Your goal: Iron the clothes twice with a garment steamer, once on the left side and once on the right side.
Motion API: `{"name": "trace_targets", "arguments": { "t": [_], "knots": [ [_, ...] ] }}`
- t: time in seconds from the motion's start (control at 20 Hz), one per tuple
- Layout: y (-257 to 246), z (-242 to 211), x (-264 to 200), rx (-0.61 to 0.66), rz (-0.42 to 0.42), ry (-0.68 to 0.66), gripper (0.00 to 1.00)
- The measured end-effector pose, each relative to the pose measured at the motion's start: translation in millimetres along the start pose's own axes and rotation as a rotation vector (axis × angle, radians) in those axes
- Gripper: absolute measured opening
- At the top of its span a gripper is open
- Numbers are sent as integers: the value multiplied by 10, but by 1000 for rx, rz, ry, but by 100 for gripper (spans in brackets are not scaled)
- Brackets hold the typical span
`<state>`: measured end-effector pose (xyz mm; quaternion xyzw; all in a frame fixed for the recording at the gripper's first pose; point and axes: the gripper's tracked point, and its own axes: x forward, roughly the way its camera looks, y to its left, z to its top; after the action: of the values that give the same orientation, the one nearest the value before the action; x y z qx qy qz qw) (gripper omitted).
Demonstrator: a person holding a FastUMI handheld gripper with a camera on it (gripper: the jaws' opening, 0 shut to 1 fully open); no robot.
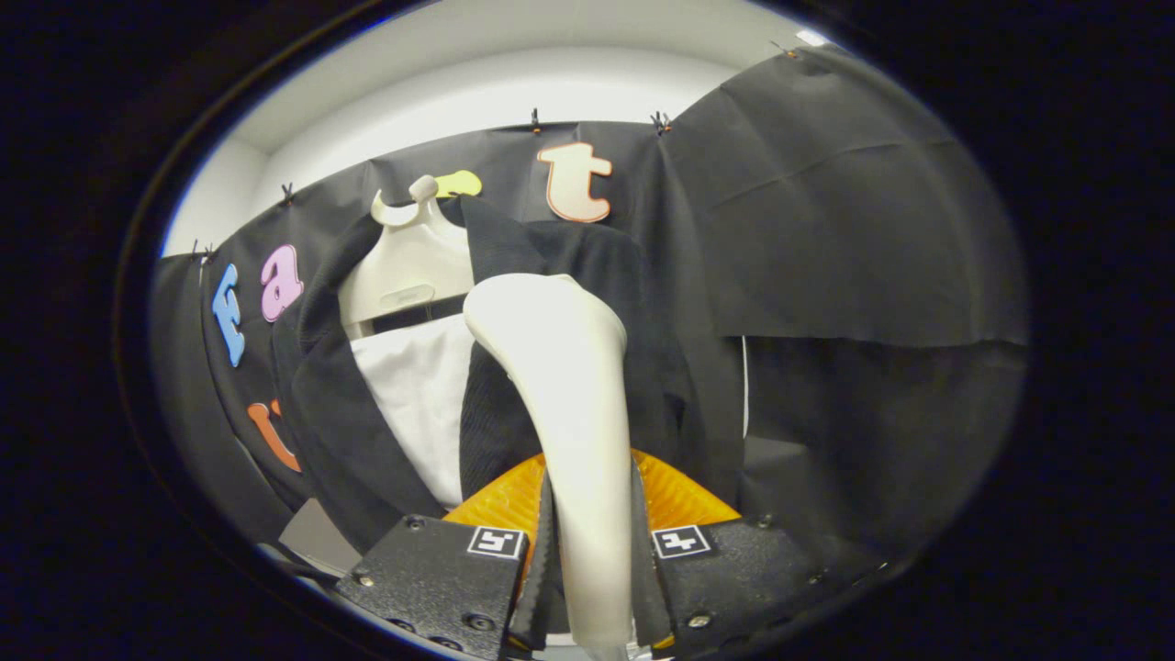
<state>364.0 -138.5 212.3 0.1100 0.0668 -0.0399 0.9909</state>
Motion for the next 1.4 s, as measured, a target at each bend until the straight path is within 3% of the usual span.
{"name": "trace_targets", "arguments": {
  "t": [0.55,1.4],
  "knots": [
    [-11,-446,27,-57,-44,43,38],
    [-180,-1503,105,-129,-127,161,38]
  ]
}}
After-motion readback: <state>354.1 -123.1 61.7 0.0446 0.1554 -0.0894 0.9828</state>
